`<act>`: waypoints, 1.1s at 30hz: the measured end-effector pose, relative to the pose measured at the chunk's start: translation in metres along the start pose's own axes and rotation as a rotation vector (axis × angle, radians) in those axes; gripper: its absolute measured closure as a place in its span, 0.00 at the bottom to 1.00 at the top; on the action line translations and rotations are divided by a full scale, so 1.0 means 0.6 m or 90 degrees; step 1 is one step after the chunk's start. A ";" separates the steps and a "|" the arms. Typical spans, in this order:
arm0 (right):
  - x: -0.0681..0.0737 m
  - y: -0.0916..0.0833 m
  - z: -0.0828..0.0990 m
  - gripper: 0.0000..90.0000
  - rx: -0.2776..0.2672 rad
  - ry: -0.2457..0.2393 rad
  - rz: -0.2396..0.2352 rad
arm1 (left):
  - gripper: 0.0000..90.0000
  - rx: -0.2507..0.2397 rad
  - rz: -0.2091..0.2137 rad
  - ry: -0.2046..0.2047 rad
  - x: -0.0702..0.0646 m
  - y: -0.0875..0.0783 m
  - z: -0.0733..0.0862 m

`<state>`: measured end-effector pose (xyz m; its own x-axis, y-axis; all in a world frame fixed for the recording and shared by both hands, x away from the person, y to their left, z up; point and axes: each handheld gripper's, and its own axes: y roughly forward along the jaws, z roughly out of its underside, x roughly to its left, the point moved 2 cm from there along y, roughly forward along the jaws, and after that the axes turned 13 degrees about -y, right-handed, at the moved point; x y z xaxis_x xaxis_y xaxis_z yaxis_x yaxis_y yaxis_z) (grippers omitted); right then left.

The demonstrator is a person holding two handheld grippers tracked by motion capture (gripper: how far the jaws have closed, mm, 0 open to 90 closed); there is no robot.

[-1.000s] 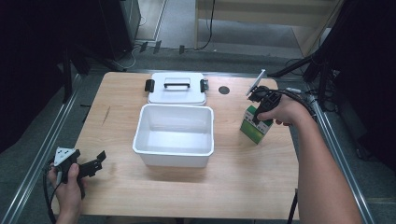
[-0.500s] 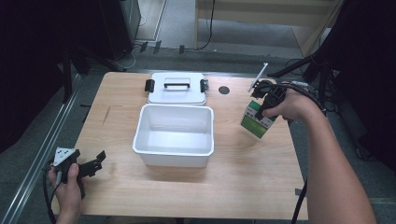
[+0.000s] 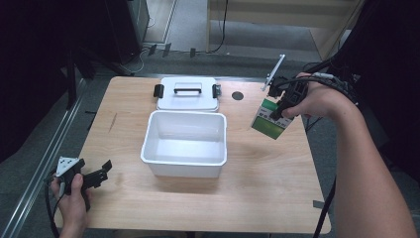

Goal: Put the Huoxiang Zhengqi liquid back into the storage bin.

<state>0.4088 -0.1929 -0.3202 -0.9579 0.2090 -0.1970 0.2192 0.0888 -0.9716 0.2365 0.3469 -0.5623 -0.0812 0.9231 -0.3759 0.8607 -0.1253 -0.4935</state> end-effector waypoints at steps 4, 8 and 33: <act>-0.001 -0.015 0.000 0.72 -0.006 -0.007 -0.006 | 0.00 0.003 0.001 -0.001 0.000 0.000 0.000; -0.004 -0.025 -0.002 0.72 -0.005 -0.003 -0.009 | 0.00 0.006 0.003 0.002 0.001 0.000 -0.001; 0.020 -0.083 -0.083 0.72 -0.034 -0.129 -0.027 | 0.00 0.014 0.006 0.003 0.001 0.001 0.000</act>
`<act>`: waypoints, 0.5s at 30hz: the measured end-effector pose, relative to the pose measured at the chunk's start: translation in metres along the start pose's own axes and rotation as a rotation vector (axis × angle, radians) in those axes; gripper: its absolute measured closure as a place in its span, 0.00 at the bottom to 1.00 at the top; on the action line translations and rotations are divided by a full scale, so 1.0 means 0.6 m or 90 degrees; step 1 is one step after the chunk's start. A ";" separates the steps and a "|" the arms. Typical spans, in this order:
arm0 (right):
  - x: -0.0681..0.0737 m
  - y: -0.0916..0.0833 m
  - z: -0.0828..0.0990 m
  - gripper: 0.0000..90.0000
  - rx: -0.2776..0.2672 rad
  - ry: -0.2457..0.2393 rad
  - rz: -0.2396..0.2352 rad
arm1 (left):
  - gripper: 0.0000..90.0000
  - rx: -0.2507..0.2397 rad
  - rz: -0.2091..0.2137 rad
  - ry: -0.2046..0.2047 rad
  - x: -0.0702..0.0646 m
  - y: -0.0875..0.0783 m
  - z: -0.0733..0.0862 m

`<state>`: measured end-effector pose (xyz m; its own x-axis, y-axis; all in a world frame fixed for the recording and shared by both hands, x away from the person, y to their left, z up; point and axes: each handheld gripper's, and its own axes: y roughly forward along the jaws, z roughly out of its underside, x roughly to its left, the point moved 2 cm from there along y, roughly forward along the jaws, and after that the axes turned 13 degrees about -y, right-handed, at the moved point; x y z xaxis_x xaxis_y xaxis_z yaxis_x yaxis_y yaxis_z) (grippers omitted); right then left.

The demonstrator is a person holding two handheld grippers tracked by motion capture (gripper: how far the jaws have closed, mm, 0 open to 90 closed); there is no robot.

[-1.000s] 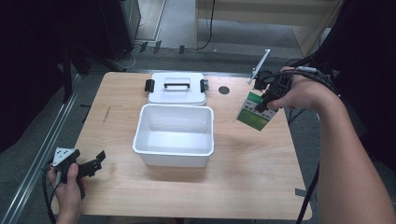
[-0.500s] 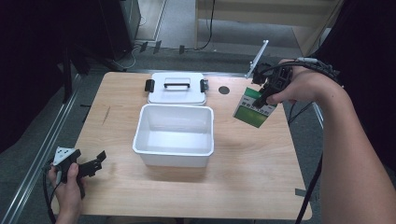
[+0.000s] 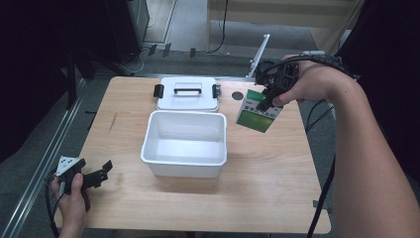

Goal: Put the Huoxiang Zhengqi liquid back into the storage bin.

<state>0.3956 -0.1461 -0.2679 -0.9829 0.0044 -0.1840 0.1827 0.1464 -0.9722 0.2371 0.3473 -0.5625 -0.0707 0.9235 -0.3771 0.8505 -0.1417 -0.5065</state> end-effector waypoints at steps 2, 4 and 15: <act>0.003 0.000 -0.009 0.72 -0.004 -0.022 -0.004 | 0.00 -0.001 0.001 -0.001 0.000 0.000 0.000; 0.006 0.000 -0.018 0.72 -0.007 -0.041 -0.010 | 0.00 -0.001 0.001 -0.002 0.000 0.000 0.000; 0.018 -0.003 -0.070 0.72 -0.026 -0.102 -0.029 | 0.00 0.000 0.002 -0.003 0.000 0.001 0.000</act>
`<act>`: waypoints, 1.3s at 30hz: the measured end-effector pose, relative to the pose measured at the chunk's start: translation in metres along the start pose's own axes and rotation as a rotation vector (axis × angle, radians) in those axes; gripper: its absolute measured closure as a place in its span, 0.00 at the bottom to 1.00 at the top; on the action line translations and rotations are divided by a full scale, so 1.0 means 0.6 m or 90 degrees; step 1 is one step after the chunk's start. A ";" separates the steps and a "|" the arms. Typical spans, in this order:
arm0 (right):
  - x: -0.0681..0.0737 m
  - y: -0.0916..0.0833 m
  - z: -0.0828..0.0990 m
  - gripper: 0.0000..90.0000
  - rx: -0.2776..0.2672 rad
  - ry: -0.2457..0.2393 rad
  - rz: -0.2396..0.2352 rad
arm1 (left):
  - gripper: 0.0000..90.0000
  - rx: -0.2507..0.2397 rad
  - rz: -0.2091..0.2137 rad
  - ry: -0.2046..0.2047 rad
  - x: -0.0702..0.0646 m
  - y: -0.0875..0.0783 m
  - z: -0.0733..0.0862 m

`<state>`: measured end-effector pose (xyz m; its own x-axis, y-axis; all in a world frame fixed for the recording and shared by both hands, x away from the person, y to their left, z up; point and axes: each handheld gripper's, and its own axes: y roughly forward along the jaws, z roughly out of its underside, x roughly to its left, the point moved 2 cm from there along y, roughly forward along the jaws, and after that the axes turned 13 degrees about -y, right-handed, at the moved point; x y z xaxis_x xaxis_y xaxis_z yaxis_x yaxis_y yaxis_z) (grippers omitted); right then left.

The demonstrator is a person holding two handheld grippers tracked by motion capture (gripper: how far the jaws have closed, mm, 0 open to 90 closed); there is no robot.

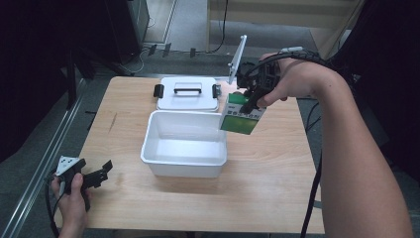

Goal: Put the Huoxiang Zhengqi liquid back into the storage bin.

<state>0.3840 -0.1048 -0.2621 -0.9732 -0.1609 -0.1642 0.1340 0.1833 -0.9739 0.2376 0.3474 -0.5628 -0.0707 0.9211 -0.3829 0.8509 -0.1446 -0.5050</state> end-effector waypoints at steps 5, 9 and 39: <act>-0.005 0.004 -0.024 0.72 0.001 -0.021 -0.004 | 0.00 0.003 0.001 -0.002 0.000 0.000 0.000; -0.010 0.007 -0.042 0.72 -0.001 -0.027 -0.002 | 0.00 0.003 0.001 -0.002 0.001 0.000 0.000; -0.026 0.070 -0.123 0.72 0.024 -0.069 -0.044 | 0.00 0.008 0.001 -0.005 0.001 0.002 -0.001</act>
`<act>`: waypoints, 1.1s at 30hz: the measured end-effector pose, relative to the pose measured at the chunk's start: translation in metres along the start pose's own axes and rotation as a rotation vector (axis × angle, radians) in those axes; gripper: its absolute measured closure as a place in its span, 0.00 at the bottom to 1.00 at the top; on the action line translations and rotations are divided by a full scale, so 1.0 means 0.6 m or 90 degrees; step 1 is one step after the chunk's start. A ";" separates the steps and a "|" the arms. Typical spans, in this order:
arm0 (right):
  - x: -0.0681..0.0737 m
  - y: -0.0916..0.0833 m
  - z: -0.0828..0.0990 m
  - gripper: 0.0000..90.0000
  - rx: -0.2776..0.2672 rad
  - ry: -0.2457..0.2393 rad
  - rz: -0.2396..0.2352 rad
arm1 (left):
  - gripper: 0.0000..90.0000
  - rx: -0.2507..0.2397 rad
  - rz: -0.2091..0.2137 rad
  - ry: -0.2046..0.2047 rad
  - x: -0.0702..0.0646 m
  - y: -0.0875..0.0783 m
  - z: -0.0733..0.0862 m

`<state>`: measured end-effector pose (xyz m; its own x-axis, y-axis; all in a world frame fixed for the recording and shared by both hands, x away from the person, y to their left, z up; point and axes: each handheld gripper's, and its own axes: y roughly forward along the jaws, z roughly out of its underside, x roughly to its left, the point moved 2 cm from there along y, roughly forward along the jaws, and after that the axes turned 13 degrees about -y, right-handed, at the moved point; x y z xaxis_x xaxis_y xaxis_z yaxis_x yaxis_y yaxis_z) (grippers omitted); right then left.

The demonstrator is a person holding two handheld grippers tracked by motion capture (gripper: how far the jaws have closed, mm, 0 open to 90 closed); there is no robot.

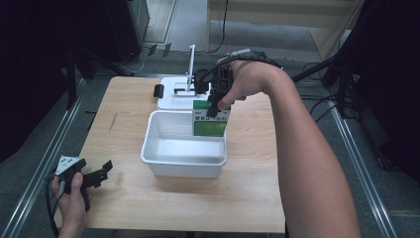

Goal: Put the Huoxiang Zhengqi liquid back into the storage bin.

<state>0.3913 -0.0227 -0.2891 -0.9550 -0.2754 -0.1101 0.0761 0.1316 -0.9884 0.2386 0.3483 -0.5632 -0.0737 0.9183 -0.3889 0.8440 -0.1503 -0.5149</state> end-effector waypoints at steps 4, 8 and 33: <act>-0.001 0.012 0.000 0.72 0.004 0.003 0.000 | 0.00 0.000 0.002 -0.003 0.000 0.000 0.000; -0.001 0.028 0.002 0.72 0.005 0.000 -0.007 | 0.00 0.000 0.003 -0.001 0.000 0.000 0.000; 0.003 0.115 0.017 0.72 0.000 -0.003 -0.013 | 0.00 0.002 0.003 -0.001 0.000 0.000 0.000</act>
<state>0.3976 -0.0238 -0.3585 -0.9551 -0.2821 -0.0900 0.0562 0.1257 -0.9905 0.2386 0.3482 -0.5631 -0.0709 0.9172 -0.3921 0.8423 -0.1555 -0.5162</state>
